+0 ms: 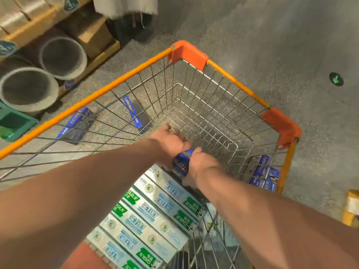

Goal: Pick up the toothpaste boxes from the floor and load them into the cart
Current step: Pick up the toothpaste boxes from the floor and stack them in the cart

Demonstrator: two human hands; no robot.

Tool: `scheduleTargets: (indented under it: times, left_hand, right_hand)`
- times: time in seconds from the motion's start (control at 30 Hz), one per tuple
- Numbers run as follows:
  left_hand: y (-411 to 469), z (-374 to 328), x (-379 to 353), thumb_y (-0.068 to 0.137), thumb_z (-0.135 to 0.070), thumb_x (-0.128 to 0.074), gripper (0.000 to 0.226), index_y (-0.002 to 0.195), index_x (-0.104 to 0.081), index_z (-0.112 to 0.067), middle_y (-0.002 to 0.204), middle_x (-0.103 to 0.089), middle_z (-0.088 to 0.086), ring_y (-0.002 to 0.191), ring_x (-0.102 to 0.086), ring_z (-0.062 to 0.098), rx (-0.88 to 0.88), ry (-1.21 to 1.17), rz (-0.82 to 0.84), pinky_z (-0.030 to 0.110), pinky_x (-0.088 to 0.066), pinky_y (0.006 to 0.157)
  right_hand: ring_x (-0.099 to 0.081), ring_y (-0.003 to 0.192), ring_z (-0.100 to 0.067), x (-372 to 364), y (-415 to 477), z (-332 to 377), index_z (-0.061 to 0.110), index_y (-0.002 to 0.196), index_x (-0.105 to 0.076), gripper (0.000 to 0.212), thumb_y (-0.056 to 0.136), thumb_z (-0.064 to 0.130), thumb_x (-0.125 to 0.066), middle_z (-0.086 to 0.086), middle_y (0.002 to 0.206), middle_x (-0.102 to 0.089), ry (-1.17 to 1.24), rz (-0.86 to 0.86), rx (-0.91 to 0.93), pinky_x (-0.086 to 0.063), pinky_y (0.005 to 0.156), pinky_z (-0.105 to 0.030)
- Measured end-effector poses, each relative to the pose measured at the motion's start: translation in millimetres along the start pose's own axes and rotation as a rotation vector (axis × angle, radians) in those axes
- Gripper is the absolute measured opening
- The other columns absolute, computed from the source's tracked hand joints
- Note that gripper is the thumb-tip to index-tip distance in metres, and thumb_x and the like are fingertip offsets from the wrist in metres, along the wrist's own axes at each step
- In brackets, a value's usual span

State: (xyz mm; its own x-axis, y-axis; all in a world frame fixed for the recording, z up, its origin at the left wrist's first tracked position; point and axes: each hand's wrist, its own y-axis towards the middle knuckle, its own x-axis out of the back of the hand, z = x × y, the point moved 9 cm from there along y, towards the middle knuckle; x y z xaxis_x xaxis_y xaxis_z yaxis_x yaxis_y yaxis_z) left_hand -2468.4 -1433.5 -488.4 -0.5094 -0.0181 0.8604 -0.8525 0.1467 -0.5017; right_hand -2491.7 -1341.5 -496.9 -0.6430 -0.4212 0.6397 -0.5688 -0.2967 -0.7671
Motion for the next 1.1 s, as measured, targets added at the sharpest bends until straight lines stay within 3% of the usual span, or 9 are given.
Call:
scheduleTargets:
  times: [0.1, 0.2, 0.33, 0.43, 0.57, 0.73, 0.87, 0.93, 1.1]
  left_hand:
    - [-1.2, -2.6, -11.1, 0.058, -0.072, -0.081, 0.09, 0.132, -0.041, -0.04, 0.131, -0.053, -0.01, 0.129, -0.047, 0.019, 0.006, -0.075, 0.044, 0.055, -0.027, 0.108]
    - [-4.6, -7.9, -17.2, 0.059, -0.071, -0.081, 0.098, 0.141, -0.035, -0.042, 0.148, -0.042, -0.011, 0.142, -0.033, 0.018, -0.004, -0.128, 0.092, 0.067, -0.018, 0.116]
    - [-5.7, -7.4, -20.3, 0.055, -0.079, -0.077, 0.107, 0.144, -0.031, -0.041, 0.143, -0.044, -0.013, 0.132, -0.037, 0.017, -0.021, -0.161, 0.096, 0.052, -0.038, 0.104]
    - [-10.1, -9.1, -22.8, 0.053, -0.083, -0.075, 0.111, 0.142, -0.029, -0.037, 0.14, -0.04, -0.011, 0.125, -0.036, 0.016, -0.01, -0.128, 0.104, 0.047, -0.041, 0.094]
    - [-19.5, -12.9, -34.7, 0.054, -0.094, -0.062, 0.114, 0.142, -0.027, -0.031, 0.14, -0.034, -0.006, 0.122, -0.033, 0.019, 0.022, -0.088, 0.117, 0.053, -0.036, 0.099]
    - [-24.9, -16.5, -39.7, 0.055, -0.103, -0.034, 0.122, 0.151, -0.02, -0.029, 0.151, -0.028, -0.005, 0.135, -0.029, 0.022, 0.059, -0.095, 0.131, 0.07, -0.015, 0.114]
    - [-22.5, -16.6, -36.4, 0.05, -0.108, -0.028, 0.127, 0.152, -0.024, -0.032, 0.151, -0.034, -0.005, 0.142, -0.03, 0.022, 0.061, -0.089, 0.062, 0.077, 0.002, 0.111]
    - [-23.2, -16.2, -32.4, 0.048, -0.109, -0.026, 0.132, 0.153, -0.025, -0.029, 0.154, -0.034, -0.003, 0.146, -0.026, 0.023, 0.082, -0.094, 0.06, 0.077, 0.004, 0.112]
    - [-37.2, -24.9, -2.9, 0.056, -0.104, -0.035, 0.125, 0.154, -0.029, -0.025, 0.15, -0.041, -0.006, 0.146, -0.03, 0.022, 0.103, -0.148, 0.027, 0.066, -0.007, 0.12]
  right_hand:
    - [-0.049, 0.134, -0.036, -16.8, 9.4, -1.9, 0.007, 0.151, -0.014, 0.099, 0.079, 0.032, -0.077, -0.013, 0.146, -0.05, -0.013, 0.058, -0.022, -0.047, 0.104, -0.056]
    - [-0.045, 0.138, -0.038, -26.7, 18.0, -1.4, 0.004, 0.155, -0.006, 0.093, 0.09, 0.028, -0.068, -0.016, 0.15, -0.045, -0.024, 0.074, -0.011, -0.044, 0.106, -0.057]
    - [-0.039, 0.143, -0.036, -19.9, 16.2, 1.8, -0.001, 0.153, -0.009, 0.08, 0.099, 0.026, -0.061, -0.021, 0.154, -0.039, -0.036, 0.105, 0.006, -0.036, 0.112, -0.047]
    - [-0.045, 0.139, -0.034, -21.3, 2.6, 2.5, -0.001, 0.149, -0.015, 0.101, 0.081, 0.028, -0.083, -0.016, 0.15, -0.044, -0.082, 0.173, 0.012, -0.043, 0.106, -0.044]
    - [-0.057, 0.128, -0.027, -21.2, -11.9, 4.0, 0.002, 0.142, -0.023, 0.098, 0.076, 0.037, -0.087, -0.007, 0.139, -0.056, -0.189, 0.101, 0.06, -0.046, 0.085, -0.037]
    - [-0.057, 0.126, -0.031, -27.7, -15.4, 6.1, -0.002, 0.145, -0.017, 0.121, 0.063, 0.045, -0.093, -0.014, 0.138, -0.056, -0.217, 0.158, 0.036, -0.051, 0.094, -0.042]
    - [-0.058, 0.125, -0.032, -22.0, -12.5, 5.0, 0.0, 0.136, -0.031, 0.065, 0.089, 0.024, -0.07, -0.015, 0.134, -0.058, -0.182, 0.076, 0.044, -0.048, 0.102, -0.046]
    - [-0.062, 0.117, -0.029, -15.6, -13.9, 2.0, 0.004, 0.129, -0.038, 0.053, 0.089, 0.023, -0.068, -0.008, 0.125, -0.062, -0.182, 0.04, 0.044, -0.05, 0.099, -0.044]
    - [-0.069, 0.094, -0.03, 4.1, -39.3, -10.8, 0.011, 0.12, -0.036, 0.095, 0.059, 0.057, -0.092, -0.007, 0.106, -0.065, -0.155, 0.05, 0.037, -0.058, 0.081, -0.04]
